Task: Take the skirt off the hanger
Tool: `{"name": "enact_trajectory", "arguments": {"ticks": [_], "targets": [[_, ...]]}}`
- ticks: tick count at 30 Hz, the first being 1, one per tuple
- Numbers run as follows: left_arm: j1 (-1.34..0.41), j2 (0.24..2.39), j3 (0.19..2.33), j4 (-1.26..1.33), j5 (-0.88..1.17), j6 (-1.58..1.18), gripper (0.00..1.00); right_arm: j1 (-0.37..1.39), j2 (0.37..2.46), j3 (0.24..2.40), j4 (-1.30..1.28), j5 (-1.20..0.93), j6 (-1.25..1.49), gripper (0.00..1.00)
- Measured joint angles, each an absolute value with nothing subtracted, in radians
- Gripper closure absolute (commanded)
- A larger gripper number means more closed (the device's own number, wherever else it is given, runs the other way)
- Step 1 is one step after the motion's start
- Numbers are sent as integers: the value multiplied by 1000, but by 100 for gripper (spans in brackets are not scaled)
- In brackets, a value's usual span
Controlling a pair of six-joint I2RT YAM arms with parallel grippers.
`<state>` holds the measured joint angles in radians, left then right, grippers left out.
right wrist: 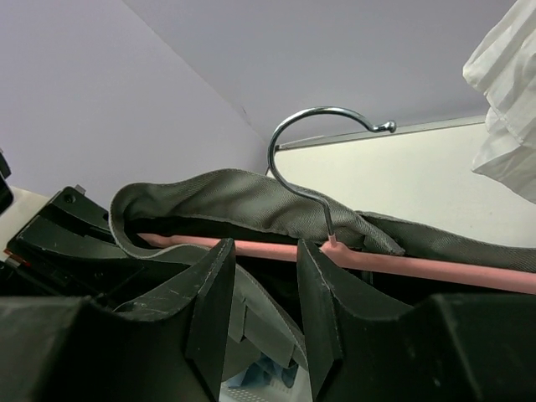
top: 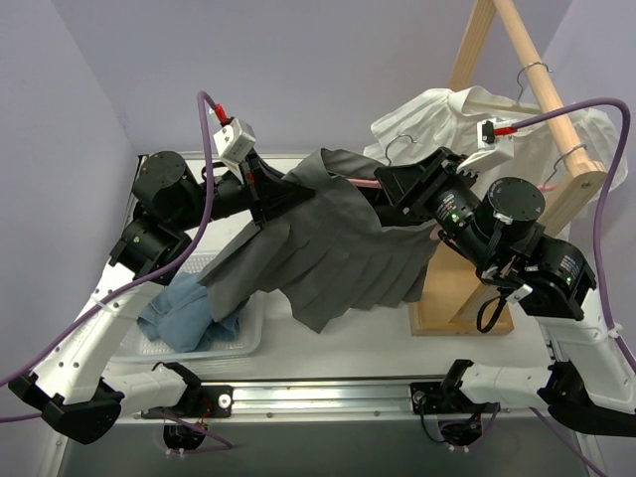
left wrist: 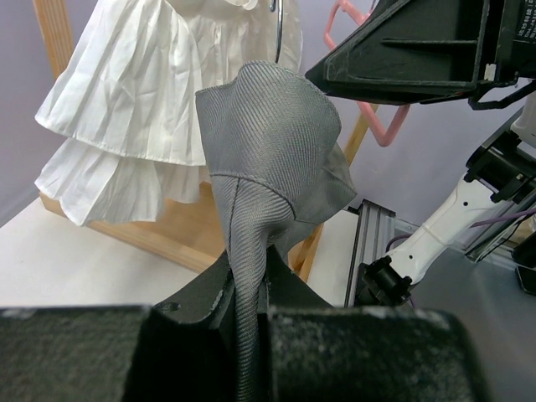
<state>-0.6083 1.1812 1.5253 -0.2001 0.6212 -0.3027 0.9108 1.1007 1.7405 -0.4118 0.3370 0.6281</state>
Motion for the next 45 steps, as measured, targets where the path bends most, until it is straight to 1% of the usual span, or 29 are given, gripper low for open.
{"name": "enact_trajectory", "arguments": {"ticks": [8,15,24,28,31,32,34,36,37,38,40,41,42,44,45], "targets": [[-608,1181,1536,-204,621,-302,98,911,1104,1708,-417,345,628,68],[-608,1177,1540,-206,621,-302,98,911,1104,1704,-421,369,621,65],[-608,1174,1540,-207,626,-305,98,911,1110,1702,-423,403,597,65],[-608,1173,1540,-207,635,-311,98,911,1131,1692,-407,410,583,67],[-608,1174,1540,-207,632,-311,98,909,1151,1684,-388,424,573,71],[-608,1173,1540,-207,630,-311,98,907,1156,1680,-382,430,570,75],[-608,1173,1540,-207,625,-311,98,904,1167,1675,-379,443,563,78],[-608,1173,1540,-207,621,-310,98,903,1175,1672,-374,456,556,88],[-608,1172,1540,-207,619,-310,98,903,1176,1667,-371,464,553,98],[-608,1172,1539,-207,617,-310,98,902,1176,1662,-364,466,550,100],[-608,1171,1538,-208,617,-310,98,903,1176,1655,-356,474,546,100],[-608,1171,1538,-209,617,-310,94,903,1176,1652,-355,475,546,100],[-608,1171,1538,-210,617,-310,86,903,1176,1651,-353,475,545,100],[-608,1169,1533,-209,619,-309,62,903,1176,1650,-351,477,546,100],[-610,1164,1530,-204,630,-310,59,903,1176,1650,-354,479,546,100]]}}
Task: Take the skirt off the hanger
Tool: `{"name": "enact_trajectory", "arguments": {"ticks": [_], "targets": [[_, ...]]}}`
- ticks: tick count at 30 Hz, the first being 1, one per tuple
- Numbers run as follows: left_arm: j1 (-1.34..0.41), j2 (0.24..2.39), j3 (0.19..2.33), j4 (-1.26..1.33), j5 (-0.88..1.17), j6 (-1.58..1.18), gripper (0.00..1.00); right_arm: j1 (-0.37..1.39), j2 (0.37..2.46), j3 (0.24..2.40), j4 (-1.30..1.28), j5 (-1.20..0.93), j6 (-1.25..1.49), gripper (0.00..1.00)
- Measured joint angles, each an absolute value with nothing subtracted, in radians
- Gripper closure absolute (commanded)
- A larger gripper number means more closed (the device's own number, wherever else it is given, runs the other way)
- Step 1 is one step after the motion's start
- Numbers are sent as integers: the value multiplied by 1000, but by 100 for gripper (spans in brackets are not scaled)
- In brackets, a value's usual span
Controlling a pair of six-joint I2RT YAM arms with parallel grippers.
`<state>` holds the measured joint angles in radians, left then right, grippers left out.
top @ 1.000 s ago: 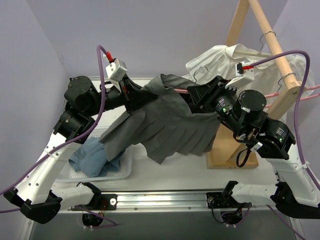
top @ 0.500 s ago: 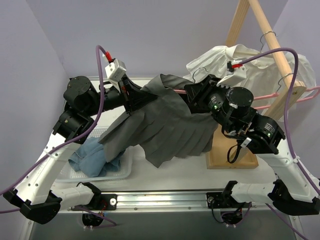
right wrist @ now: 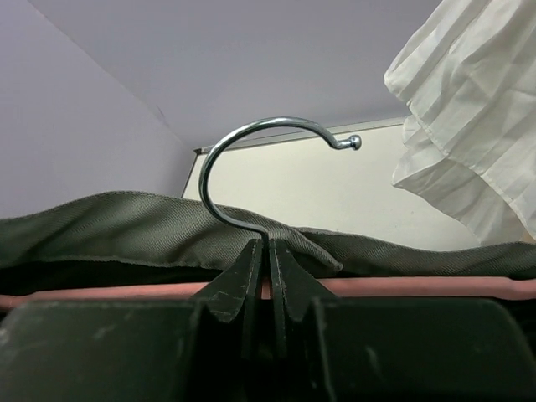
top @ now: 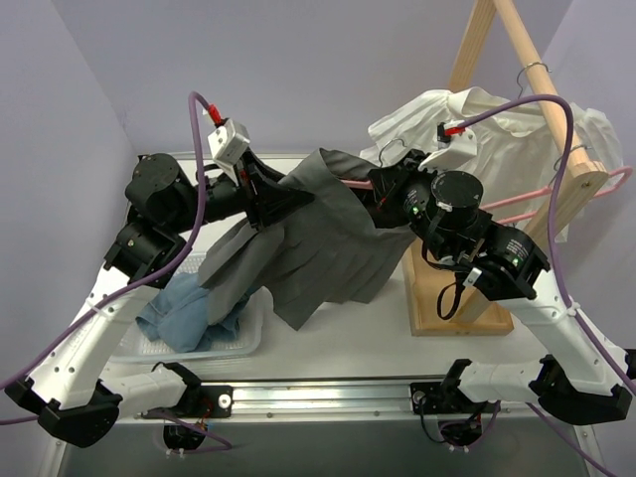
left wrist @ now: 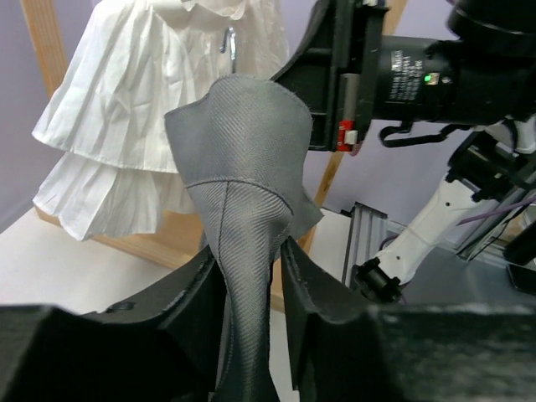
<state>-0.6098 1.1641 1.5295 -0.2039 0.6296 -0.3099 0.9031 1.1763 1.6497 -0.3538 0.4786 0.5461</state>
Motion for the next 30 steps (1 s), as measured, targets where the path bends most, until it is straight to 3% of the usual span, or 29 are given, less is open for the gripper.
{"name": "enact_trajectory", "arguments": {"ticks": [2,9,14,15,16,17,30], "targets": [[-616,1144,1518,-199,636,-305,51,903,1176,1649,-360,479,548,100],[-620,1029,1444,-230,636,-255,51,903,1170,1651,-379,483,549,100],[-620,1000,1380,-303,627,-222,64,903,1164,1688,-411,497,548,100],[-620,1003,1373,-322,624,-217,71,903,1158,1692,-413,503,547,100],[-620,1006,1369,-342,621,-214,89,903,1151,1694,-416,509,545,100],[-620,1008,1365,-360,618,-208,95,903,1142,1697,-421,517,543,100],[-621,916,1350,-460,387,-192,98,926,1095,1705,-471,606,520,100]]}}
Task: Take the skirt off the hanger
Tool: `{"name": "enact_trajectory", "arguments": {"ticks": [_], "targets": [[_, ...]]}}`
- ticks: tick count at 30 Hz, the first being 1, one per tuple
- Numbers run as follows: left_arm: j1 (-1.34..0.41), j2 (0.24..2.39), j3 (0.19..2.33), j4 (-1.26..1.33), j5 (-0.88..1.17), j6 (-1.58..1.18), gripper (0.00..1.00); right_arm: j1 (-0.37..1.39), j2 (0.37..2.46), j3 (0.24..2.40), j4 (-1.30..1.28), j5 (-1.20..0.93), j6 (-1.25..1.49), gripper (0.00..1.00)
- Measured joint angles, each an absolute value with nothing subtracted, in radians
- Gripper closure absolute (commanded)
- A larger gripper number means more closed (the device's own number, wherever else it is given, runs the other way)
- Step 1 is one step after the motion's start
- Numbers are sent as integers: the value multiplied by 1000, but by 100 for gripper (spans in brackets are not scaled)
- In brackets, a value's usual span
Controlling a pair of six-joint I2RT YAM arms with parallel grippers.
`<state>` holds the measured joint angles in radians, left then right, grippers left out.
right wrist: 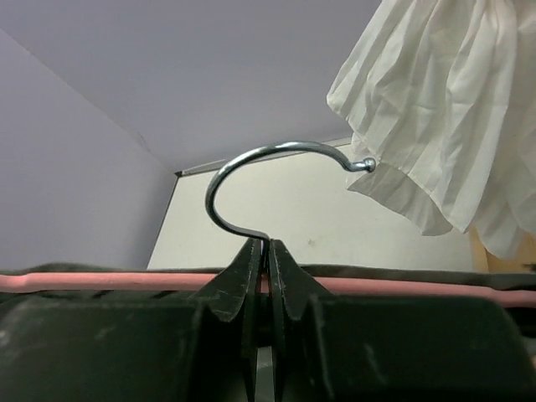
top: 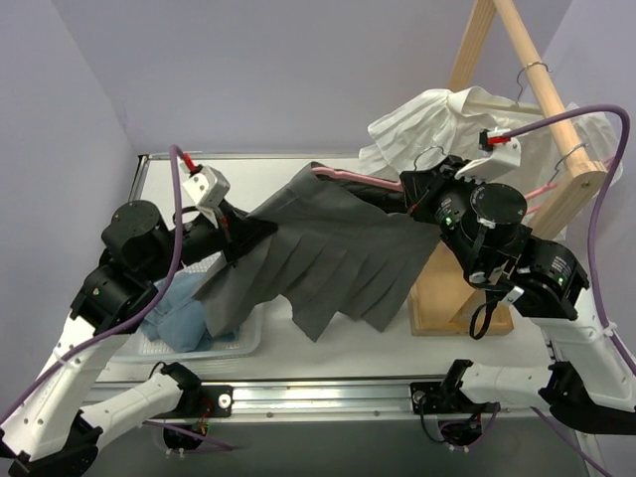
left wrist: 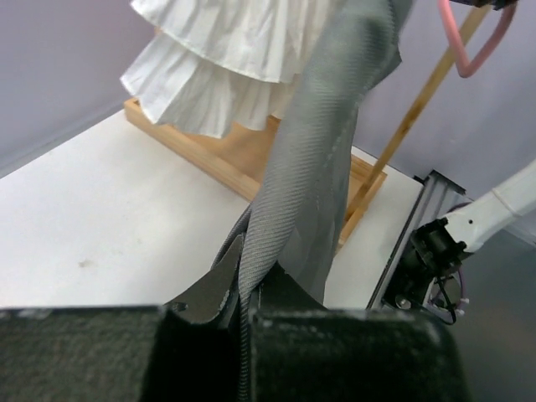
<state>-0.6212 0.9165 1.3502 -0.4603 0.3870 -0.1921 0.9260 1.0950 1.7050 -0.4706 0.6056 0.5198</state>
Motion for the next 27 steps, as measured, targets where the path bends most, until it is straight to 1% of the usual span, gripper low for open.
{"name": "enact_trajectory", "arguments": {"ticks": [3,6,12,15,18,20,23,27], "targets": [[-619,879,1344,-482,326,-198,98,932,1068,1686,-464,643,530,100],[-601,855,1329,-527,280,-198,98,927,1025,1684,-443,737,547,100],[-598,896,1315,-525,326,-202,98,923,978,1710,-377,744,549,100],[-595,941,1327,-528,338,-199,98,918,1003,1737,-355,692,565,100],[-581,1020,1397,-560,352,-188,98,915,1036,1740,-328,598,613,100],[-569,1080,1451,-563,387,-179,98,914,1060,1754,-303,520,656,100],[-561,1129,1463,-542,454,-183,98,910,1098,1759,-232,424,725,100],[-561,1164,1460,-471,551,-223,98,910,1088,1693,-109,359,830,100]]}}
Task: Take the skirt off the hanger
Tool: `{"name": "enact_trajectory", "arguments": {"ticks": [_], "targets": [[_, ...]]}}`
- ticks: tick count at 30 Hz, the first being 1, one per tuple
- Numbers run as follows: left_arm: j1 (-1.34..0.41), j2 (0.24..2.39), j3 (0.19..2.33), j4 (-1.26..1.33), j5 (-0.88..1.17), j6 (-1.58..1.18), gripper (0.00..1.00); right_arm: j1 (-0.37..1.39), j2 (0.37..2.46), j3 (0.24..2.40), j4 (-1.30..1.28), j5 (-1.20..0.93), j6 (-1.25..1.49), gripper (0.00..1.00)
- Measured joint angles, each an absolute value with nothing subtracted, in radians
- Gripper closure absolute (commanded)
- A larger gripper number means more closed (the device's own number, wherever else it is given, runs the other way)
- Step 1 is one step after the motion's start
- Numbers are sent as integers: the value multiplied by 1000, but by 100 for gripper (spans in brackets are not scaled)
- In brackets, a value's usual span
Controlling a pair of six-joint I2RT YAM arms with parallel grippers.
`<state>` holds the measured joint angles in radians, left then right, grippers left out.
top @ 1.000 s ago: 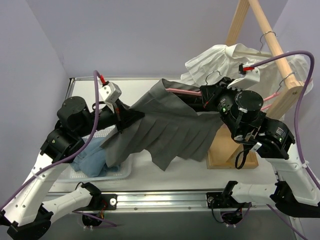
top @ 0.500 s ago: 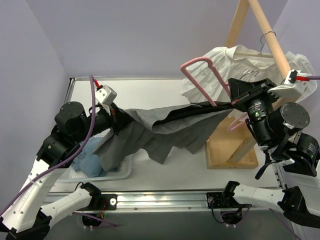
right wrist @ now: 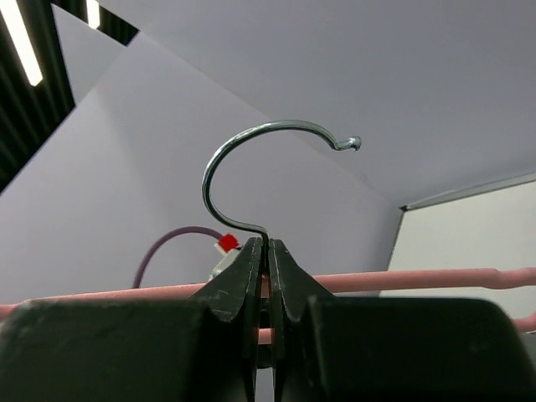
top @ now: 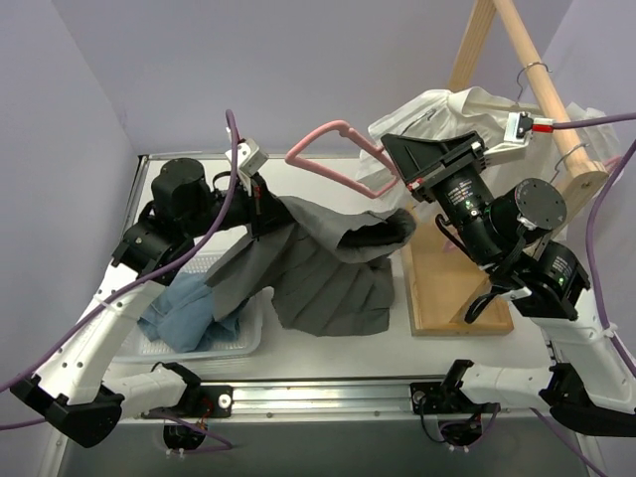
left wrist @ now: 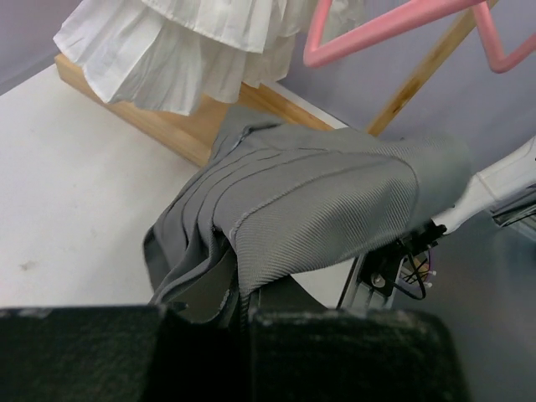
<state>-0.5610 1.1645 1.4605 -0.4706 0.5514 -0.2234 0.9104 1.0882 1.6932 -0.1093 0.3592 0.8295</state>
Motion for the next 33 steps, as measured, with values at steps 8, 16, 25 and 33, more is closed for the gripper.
{"name": "enact_trajectory", "arguments": {"ticks": [8,16,25,33], "targets": [[-469,1200,1610,-599,532,-189,98,910,1109,1800,-69,334,855,100],[-187,1196,2090,-900,463,-30,98,910,1071,1866,-162,416,749,100],[-176,1098,2275,-1068,149,35,98,910,1116,2060,-299,464,619,100],[-176,1191,2489,-1164,-116,57,98,910,1161,2069,-376,459,568,100]]}}
